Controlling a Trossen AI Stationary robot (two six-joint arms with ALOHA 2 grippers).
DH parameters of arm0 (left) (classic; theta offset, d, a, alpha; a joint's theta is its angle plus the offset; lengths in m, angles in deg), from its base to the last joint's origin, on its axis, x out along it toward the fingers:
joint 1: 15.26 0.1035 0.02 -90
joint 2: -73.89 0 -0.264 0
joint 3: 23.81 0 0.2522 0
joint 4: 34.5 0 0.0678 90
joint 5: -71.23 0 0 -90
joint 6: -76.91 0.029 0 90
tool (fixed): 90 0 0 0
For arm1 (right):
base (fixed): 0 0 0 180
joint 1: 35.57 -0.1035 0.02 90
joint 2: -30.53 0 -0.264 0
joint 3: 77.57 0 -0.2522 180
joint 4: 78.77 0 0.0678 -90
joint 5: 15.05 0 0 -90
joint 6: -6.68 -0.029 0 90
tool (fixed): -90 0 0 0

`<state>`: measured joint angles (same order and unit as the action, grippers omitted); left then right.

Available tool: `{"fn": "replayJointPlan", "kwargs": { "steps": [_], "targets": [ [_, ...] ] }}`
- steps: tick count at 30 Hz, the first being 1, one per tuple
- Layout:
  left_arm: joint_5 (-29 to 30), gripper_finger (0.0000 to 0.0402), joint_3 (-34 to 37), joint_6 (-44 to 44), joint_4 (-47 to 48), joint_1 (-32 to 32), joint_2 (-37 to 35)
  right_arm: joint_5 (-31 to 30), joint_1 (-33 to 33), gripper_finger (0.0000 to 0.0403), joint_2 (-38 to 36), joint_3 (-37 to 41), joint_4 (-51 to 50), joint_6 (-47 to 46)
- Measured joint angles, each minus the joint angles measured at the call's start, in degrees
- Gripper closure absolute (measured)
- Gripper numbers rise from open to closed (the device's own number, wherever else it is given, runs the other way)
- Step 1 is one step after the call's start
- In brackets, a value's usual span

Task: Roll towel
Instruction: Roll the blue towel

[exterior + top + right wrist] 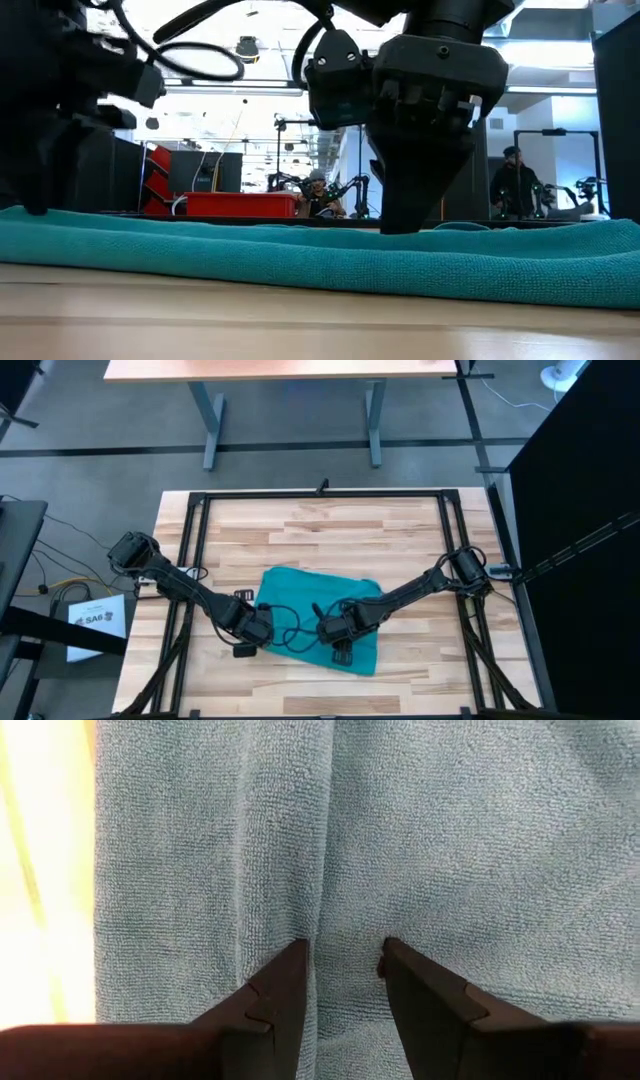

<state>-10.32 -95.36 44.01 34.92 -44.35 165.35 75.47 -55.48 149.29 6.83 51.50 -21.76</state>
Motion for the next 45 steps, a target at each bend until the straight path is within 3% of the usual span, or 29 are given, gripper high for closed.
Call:
{"fn": "replayJointPlan", "kwargs": {
  "steps": [7, 14, 20, 27, 34, 40, 45],
  "targets": [
    [1.6, 0.0278, -8.9, 0.6, 8.8, -1.8, 0.0, -2.4, -1.6, 0.028, -5.4, 0.1, -5.7, 1.5],
    [2.4, 0.028, -15.6, -0.3, 6.9, -10.1, 0.3, -6.7, -11.9, 0.028, -13.1, -0.2, -3.8, -2.0],
    [5.1, 0.028, -15.6, -1.0, 4.6, -15.2, 7.3, -9.7, -17.1, 0.028, -8.6, -0.1, -2.2, -7.2],
    [15.9, 0.0281, -15.5, 0.8, 5.3, -16.1, 15.3, -10.6, -15.7, 0.028, -5.0, -0.1, -3.9, -12.5],
    [16.5, 0.0279, -15.2, 0.9, 2.9, -16.3, 16.5, -6.8, -16.5, 0.0269, -5.0, -0.1, -3.9, -17.6],
    [16.7, 0.0271, -15.0, 1.1, 1.8, -16.3, 16.4, -5.2, -16.1, 0.0216, -5.0, -0.1, -3.9, -17.8],
    [16.4, 0.0269, -9.9, -0.1, -1.3, -16.2, 16.4, -5.4, -14.6, 0.0182, -4.2, -0.2, -4.2, -16.3]
  ]
}}
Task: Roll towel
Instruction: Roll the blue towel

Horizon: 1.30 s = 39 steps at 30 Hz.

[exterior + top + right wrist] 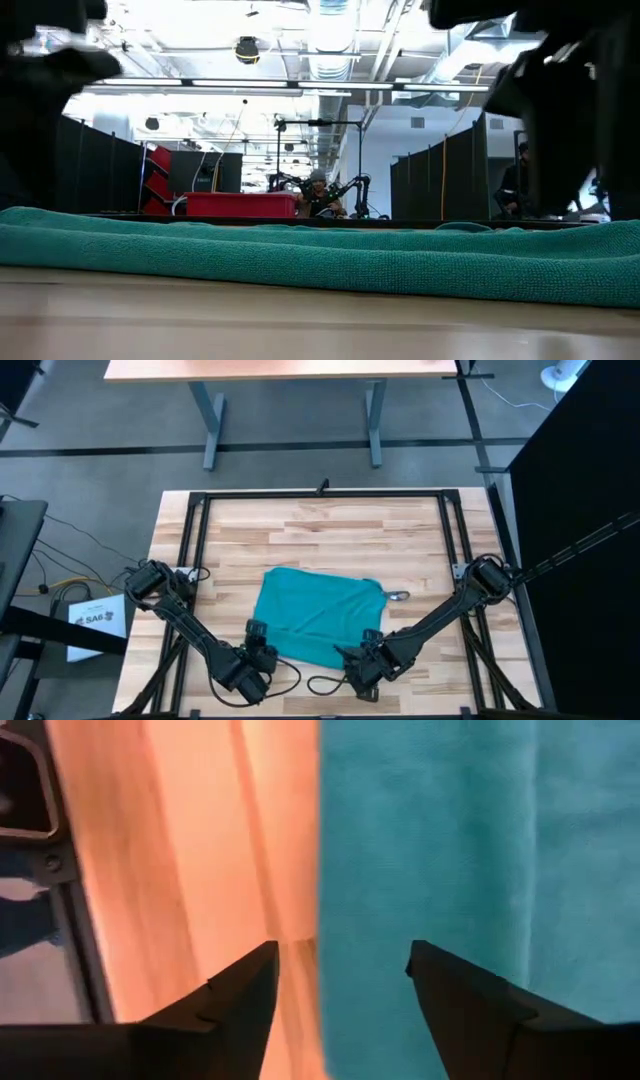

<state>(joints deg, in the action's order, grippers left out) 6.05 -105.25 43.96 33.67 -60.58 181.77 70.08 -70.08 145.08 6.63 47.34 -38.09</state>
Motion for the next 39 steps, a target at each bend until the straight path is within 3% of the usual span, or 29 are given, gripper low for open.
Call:
{"fn": "replayJointPlan", "kwargs": {
  "steps": [9, 23, 27, 31, 34, 39],
  "targets": [
    [0.2, 0.0269, 2.7, 0.5, -4.6, 0.8, 0.0, 2.5, -0.4, 0.0181, 4.4, -0.1, 0.4, 0.0],
    [0.4, 0.0289, 4.1, 2.1, -9.2, 2.4, -0.2, 1.9, -1.2, 0.0191, 4.6, -0.1, -0.1, -1.8],
    [-1.1, 0.033, 4.1, 1.8, -9.4, 2.4, -0.1, 1.9, -1.8, 0.0242, 4.6, -0.1, -0.4, -2.0],
    [-1.4, 0.0386, 4.1, -0.9, -9.6, 1.6, 0.0, 2.5, -2.9, 0.033, 4.7, 0.0, -0.8, -2.6],
    [-1.0, 0.0394, 4.2, -4.2, -9.3, 0.4, 0.0, 2.6, -3.8, 0.0387, 4.7, 0.0, -1.5, -3.3],
    [-0.9, 0.0398, 4.1, -8.6, -8.4, -1.0, 0.1, 2.1, -5.0, 0.039, 4.7, -0.1, -3.1, -3.9]
  ]
}}
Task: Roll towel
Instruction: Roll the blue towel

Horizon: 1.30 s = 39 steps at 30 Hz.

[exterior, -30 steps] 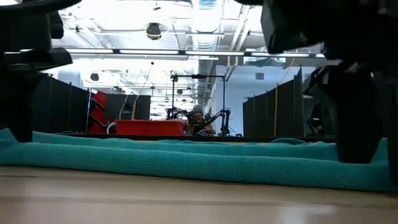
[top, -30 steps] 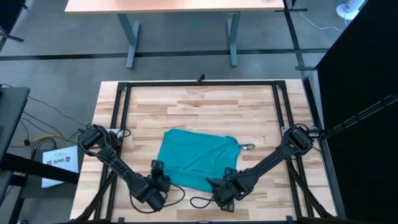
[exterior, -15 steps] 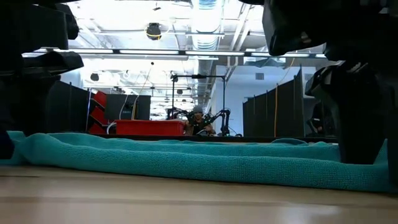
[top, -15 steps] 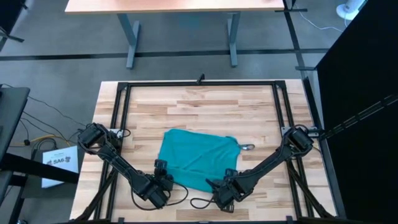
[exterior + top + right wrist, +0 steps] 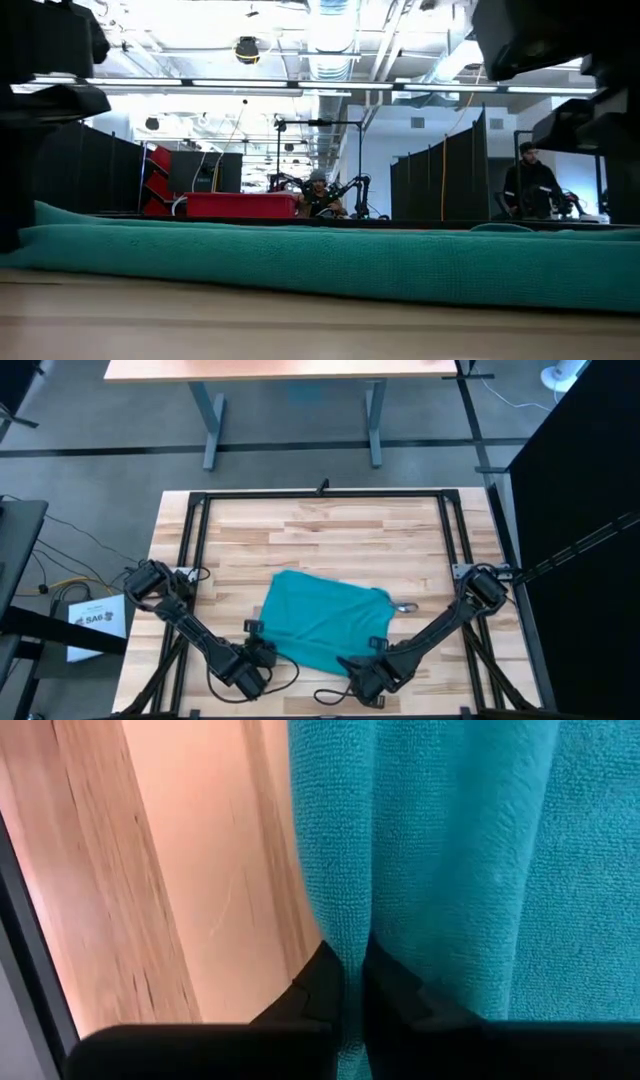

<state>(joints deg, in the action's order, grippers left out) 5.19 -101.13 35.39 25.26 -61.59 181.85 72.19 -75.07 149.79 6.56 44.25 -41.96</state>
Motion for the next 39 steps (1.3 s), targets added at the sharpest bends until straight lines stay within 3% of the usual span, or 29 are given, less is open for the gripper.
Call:
{"fn": "replayJointPlan", "kwargs": {
  "steps": [16, 25, 31, 39],
  "targets": [
    [-3.2, 0.04, -5.2, 0.2, 7.8, 2.7, -7.1, 1.3, -0.6, 0.0391, 0.4, -5.7, -2.7, -1.6],
    [-2.9, 0.04, -5.1, 10.3, 9.5, 8.8, -10.4, 1.5, 0.0, 0.0391, 0.1, -7.8, -11.9, -2.6],
    [-4.9, 0.04, -1.2, 16.2, 6.4, 12.6, -10.4, -0.2, 1.9, 0.0391, -2.9, -8.1, -18.4, -2.8],
    [-5.9, 0.04, 2.3, 21.2, 2.4, 15.4, -10.4, 3.3, 5.1, 0.0391, -4.1, -3.5, -15.7, 1.0]
  ]
}}
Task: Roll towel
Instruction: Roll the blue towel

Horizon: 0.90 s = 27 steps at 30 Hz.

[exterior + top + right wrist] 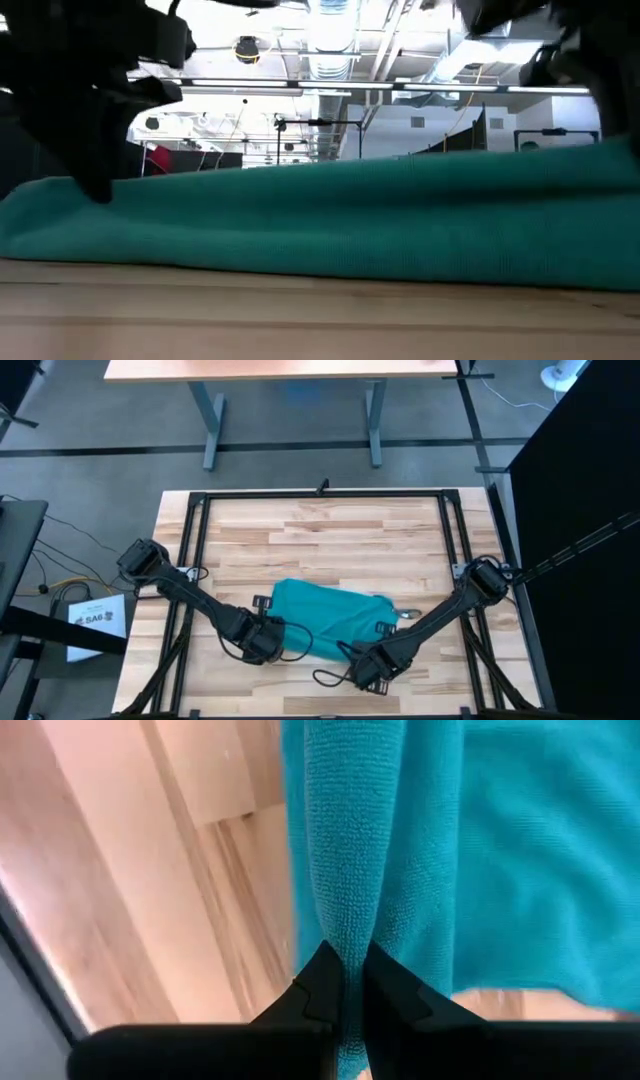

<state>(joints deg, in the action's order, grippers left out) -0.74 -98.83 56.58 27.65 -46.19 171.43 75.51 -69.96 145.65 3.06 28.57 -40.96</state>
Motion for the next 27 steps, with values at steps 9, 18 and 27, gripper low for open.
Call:
{"fn": "replayJointPlan", "kwargs": {
  "steps": [9, 18, 27],
  "targets": [
    [-0.2, 0.04, 2.7, 2.5, -3.5, 0.4, -0.1, 1.3, 2.6, 0.0391, -0.2, 4.1, 0.7, 2.1],
    [-0.3, 0.0397, 6.3, 2.5, -5.9, 2.0, -0.1, 0.6, 5.5, 0.0388, -0.2, 4.0, -0.6, 5.7],
    [-0.3, 0.031, 5.6, 2.5, -4.0, 2.4, -2.1, -1.0, 6.9, 0.0275, -2.5, 4.1, -4.8, 6.7]
  ]
}}
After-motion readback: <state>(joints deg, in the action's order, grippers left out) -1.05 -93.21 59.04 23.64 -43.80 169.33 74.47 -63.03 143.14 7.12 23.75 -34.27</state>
